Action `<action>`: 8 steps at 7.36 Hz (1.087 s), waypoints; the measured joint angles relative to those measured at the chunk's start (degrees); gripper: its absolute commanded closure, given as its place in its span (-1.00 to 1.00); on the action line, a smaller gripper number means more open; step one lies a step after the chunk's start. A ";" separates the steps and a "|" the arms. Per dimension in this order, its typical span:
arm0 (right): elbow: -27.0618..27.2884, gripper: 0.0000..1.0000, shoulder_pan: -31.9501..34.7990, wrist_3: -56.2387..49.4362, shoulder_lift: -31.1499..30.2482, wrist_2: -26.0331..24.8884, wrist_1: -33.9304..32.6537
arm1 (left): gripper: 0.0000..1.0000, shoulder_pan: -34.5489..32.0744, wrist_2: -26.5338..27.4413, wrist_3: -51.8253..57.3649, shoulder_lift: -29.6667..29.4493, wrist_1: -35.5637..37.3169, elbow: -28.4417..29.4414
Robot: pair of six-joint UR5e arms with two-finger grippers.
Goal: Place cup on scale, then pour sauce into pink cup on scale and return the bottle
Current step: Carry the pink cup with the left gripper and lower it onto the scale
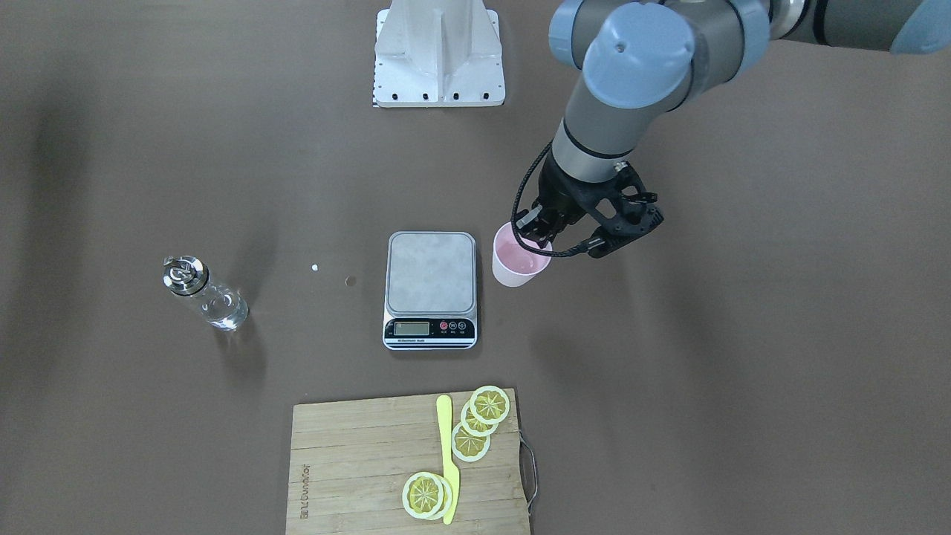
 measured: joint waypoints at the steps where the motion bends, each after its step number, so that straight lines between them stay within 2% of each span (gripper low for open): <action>1: 0.31 -1.00 -0.05 -0.01 -0.18 -1.09 0.05 | 1.00 1.72 1.75 -2.63 -2.77 -0.98 3.08; 3: 0.71 -1.00 -0.13 -0.11 -0.33 -2.14 0.17 | 1.00 5.48 5.68 -7.49 -7.44 -6.58 11.39; 4: 0.87 -1.00 -0.16 -0.10 -0.26 -2.21 0.23 | 1.00 6.81 6.94 -8.60 -8.08 -8.56 13.56; 6: 1.22 -1.00 -0.19 0.03 -0.06 -1.85 0.25 | 1.00 8.06 7.75 -9.20 -8.26 -9.45 14.63; 8: 1.31 -1.00 -0.19 0.08 0.08 -1.69 0.19 | 1.00 8.45 7.77 -9.34 -7.22 -8.94 12.73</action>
